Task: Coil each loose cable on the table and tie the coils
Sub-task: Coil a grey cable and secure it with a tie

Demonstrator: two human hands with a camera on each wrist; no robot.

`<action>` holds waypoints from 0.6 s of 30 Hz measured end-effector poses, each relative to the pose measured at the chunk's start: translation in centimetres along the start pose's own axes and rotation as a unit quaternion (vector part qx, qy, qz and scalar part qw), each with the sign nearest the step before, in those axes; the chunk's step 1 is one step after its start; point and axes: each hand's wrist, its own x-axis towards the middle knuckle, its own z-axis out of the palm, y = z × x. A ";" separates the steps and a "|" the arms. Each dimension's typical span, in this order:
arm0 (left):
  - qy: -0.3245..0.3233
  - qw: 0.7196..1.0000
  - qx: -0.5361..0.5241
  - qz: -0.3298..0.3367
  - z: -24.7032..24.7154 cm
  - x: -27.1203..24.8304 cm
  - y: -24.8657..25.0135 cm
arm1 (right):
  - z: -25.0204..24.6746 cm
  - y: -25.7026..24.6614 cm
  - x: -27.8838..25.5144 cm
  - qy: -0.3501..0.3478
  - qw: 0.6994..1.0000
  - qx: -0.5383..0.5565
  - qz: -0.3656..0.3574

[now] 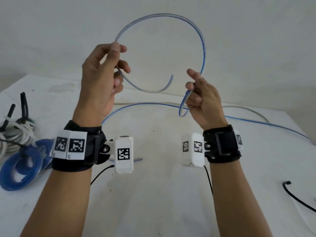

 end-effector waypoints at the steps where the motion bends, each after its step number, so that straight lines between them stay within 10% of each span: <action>1: -0.001 1.000 0.024 0.005 0.1 -0.1 0.0 | -0.2 -0.5 -0.1 -0.024 0.997 0.075 0.018; 6: -0.011 0.996 0.089 0.022 0.5 -0.3 -0.3 | -1.3 -1.6 -0.5 -0.157 0.903 0.388 0.096; 9: -0.027 0.997 0.071 -0.010 0.4 -0.3 -0.1 | -1.5 -1.7 -0.6 -0.136 0.902 0.396 0.106; 13: -0.043 0.997 -0.005 -0.065 0.2 -0.3 0.5 | -0.8 -2.3 -0.7 0.034 0.997 0.070 -0.006; 18: 0.006 0.994 -0.074 -0.076 0.5 -0.2 0.6 | 1.3 -1.3 -0.8 0.191 0.920 -0.283 -0.193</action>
